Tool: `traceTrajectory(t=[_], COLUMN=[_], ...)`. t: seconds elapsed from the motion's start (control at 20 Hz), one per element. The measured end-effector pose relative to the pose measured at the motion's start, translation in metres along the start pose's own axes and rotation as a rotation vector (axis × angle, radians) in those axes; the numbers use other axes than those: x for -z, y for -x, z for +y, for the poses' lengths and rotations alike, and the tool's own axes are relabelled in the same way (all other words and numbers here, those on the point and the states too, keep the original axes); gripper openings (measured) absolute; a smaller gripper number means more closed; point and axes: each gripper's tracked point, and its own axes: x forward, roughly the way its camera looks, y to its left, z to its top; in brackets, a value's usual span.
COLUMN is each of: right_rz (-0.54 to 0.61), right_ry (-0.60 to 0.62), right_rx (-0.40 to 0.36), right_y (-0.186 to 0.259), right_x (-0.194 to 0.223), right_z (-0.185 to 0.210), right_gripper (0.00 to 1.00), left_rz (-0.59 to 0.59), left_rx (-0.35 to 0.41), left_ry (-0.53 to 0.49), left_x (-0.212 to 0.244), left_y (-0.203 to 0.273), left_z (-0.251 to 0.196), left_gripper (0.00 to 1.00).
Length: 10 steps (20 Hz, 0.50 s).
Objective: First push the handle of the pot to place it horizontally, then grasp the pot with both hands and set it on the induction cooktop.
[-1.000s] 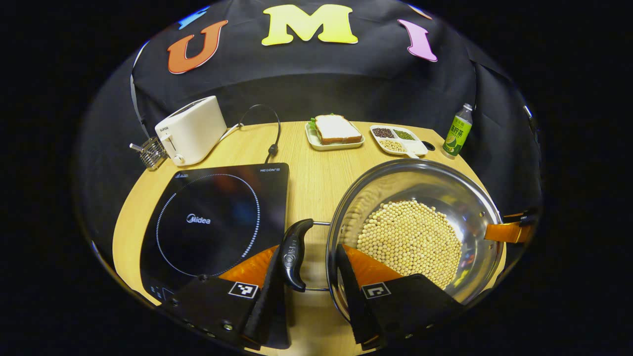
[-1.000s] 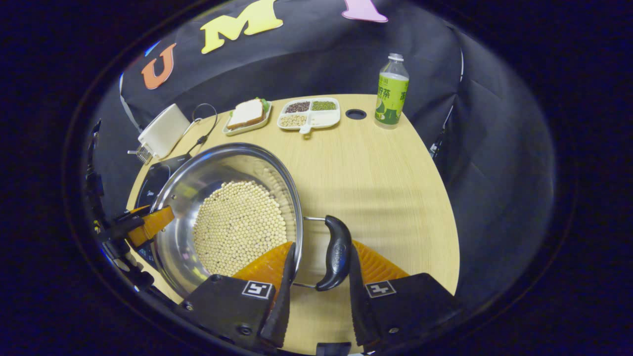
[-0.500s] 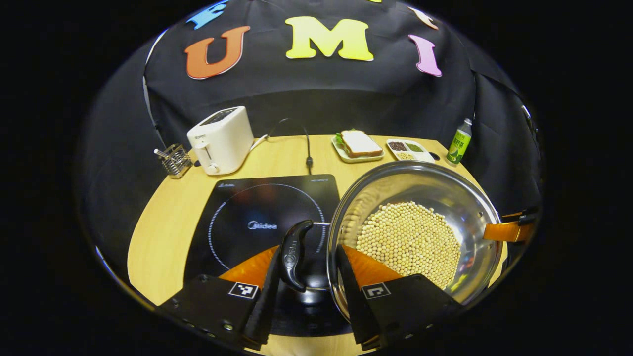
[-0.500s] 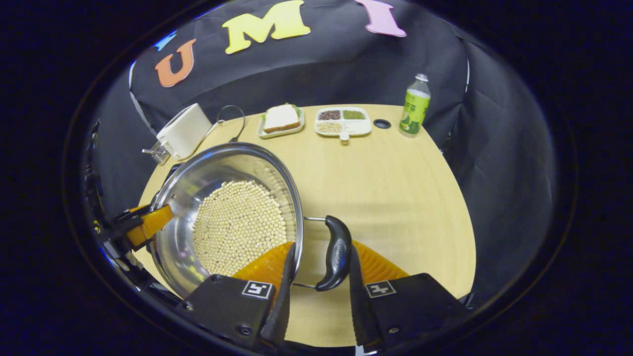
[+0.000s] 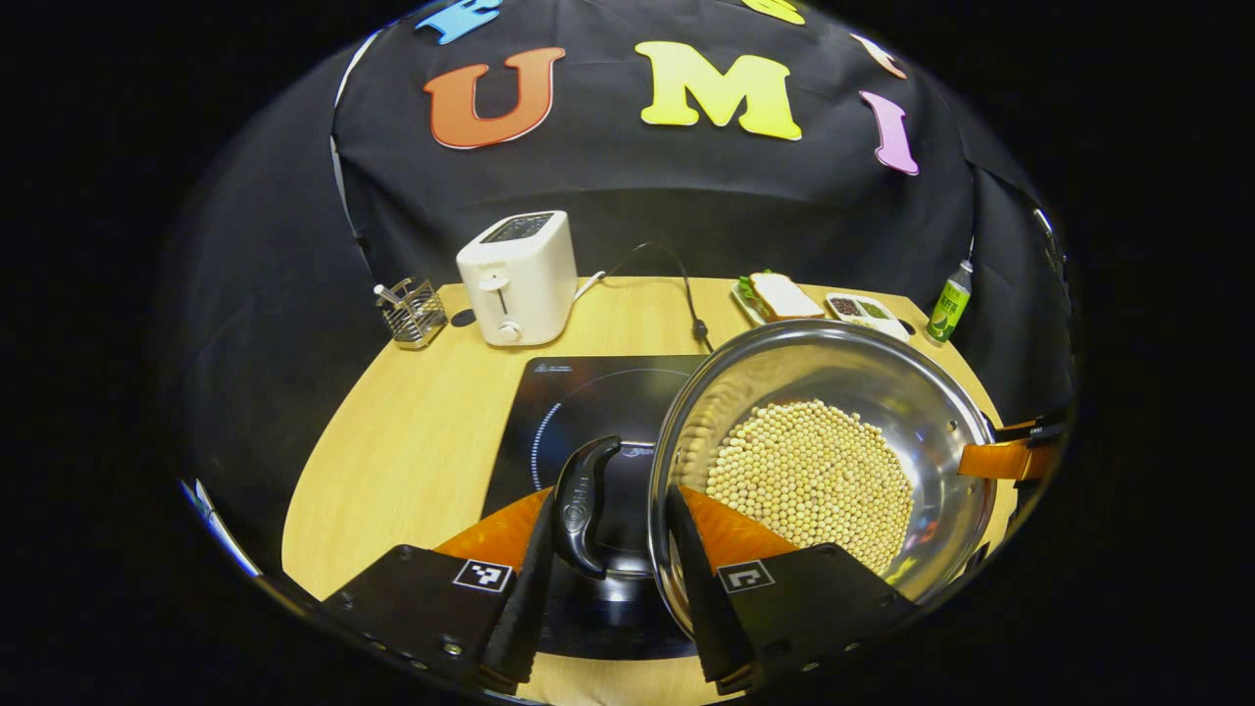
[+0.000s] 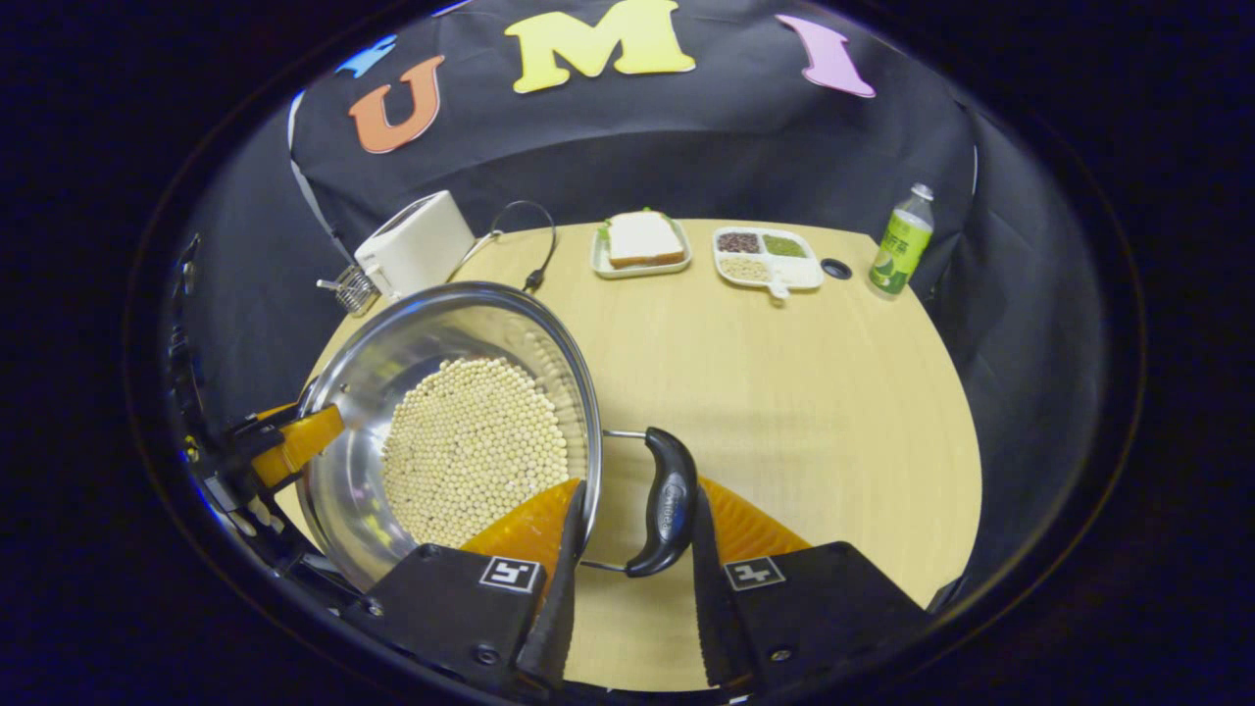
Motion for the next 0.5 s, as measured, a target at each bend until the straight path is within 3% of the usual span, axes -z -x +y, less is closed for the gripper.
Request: traceTrajectory(t=[0.5], right_rz=[0.031], right_ry=[0.016], right_rx=[-0.036], right_y=[-0.024], right_x=[-0.017], right_z=[0.058], right_gripper=[0.52], left_rz=[0.004], left_rx=[-0.048], left_ry=[-0.003], left_x=[-0.01], left_y=[-0.008], left_z=[0.061], left_gripper=[0.61])
